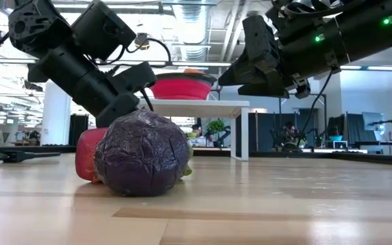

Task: Pick & Place Fruit
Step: Put the orange into the red strainer bowl on the shelf, then put the red pomegranate into the red strainer bowl on the shelf

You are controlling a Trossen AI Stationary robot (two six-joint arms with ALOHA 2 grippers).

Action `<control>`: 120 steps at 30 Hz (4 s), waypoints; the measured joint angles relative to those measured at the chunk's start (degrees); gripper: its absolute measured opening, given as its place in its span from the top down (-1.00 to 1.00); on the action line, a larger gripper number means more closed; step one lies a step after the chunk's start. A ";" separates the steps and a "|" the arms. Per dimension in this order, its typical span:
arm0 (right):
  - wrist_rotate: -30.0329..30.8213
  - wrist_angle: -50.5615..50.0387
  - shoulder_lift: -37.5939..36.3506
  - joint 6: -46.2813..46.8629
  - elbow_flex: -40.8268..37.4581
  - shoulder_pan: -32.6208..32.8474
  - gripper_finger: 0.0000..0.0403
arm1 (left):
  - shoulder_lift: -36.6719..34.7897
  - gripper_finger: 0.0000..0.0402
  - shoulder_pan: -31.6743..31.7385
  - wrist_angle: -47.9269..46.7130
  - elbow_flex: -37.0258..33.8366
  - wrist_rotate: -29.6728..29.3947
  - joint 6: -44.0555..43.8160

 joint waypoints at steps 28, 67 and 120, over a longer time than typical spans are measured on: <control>-0.04 1.57 0.00 -0.02 0.04 -2.14 -0.36 | -31.70 0.28 22.72 -1.07 14.52 -1.37 23.67; -3.08 2.29 0.00 -0.02 0.04 -1.79 -0.36 | -26.21 -0.27 36.00 -9.23 19.37 21.26 19.63; -7.58 3.72 0.02 7.22 0.04 0.57 -0.36 | -2.79 -0.23 -16.00 -2.89 1.62 19.47 25.61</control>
